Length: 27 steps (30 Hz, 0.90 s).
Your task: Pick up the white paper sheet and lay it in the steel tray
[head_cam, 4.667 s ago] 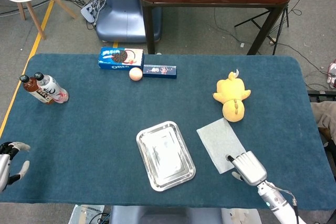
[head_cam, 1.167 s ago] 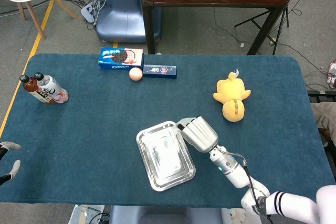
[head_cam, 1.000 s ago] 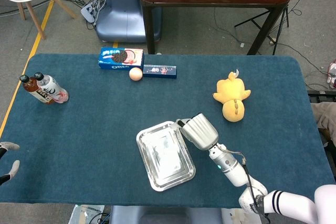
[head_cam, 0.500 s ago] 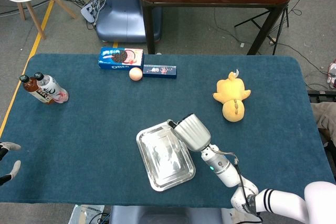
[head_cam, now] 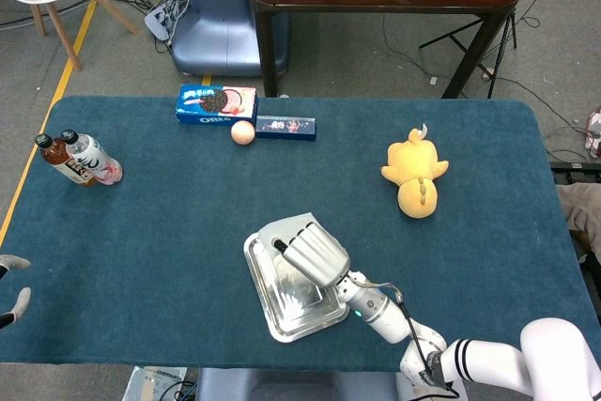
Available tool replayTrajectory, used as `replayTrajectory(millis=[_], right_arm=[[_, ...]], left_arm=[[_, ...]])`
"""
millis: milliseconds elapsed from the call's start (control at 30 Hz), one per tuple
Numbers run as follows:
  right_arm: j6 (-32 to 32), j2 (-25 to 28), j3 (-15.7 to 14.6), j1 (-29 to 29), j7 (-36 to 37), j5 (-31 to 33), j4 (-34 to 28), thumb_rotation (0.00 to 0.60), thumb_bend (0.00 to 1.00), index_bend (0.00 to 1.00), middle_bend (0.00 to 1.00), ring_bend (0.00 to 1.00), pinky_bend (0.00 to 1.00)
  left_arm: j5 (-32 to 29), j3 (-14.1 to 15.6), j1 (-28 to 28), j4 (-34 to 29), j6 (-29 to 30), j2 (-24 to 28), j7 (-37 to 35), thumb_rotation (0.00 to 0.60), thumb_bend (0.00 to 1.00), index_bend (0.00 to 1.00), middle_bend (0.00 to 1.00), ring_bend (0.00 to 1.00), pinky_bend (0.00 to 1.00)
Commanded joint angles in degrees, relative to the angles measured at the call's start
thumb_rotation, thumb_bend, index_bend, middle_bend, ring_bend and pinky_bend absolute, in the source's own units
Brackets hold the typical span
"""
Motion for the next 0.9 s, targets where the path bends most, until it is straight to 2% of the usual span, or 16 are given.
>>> replayTrajectory(millis=[33, 433, 900], right_arm=[[-0.41, 0.36, -1.00, -0.31, -0.37, -0.01, -1.12, 0.600, 0.50, 0.65, 1.00, 1.00, 1.00], [0.56, 2.11, -5.52, -3.14, -3.02, -1.45, -6.77, 0.600, 0.50, 0.65, 1.00, 1.00, 1.00], [1.26, -0.08, -7.18, -5.44, -2.47, -1.41, -4.18, 0.600, 0.50, 0.65, 1.00, 1.00, 1.00]], left_arm=[[0.16, 0.04, 0.12, -0.05, 0.20, 0.08, -0.07, 0.600, 0.36, 0.39, 0.35, 0.24, 0.38], [-0.20, 0.07, 0.21, -0.15, 0.01, 0.08, 0.59, 0.600, 0.35, 0.39, 0.34, 0.24, 0.38], [-0.47, 0.00, 0.12, -0.24, -0.32, 0.02, 0.90, 0.600, 0.35, 0.39, 0.34, 0.24, 0.38]])
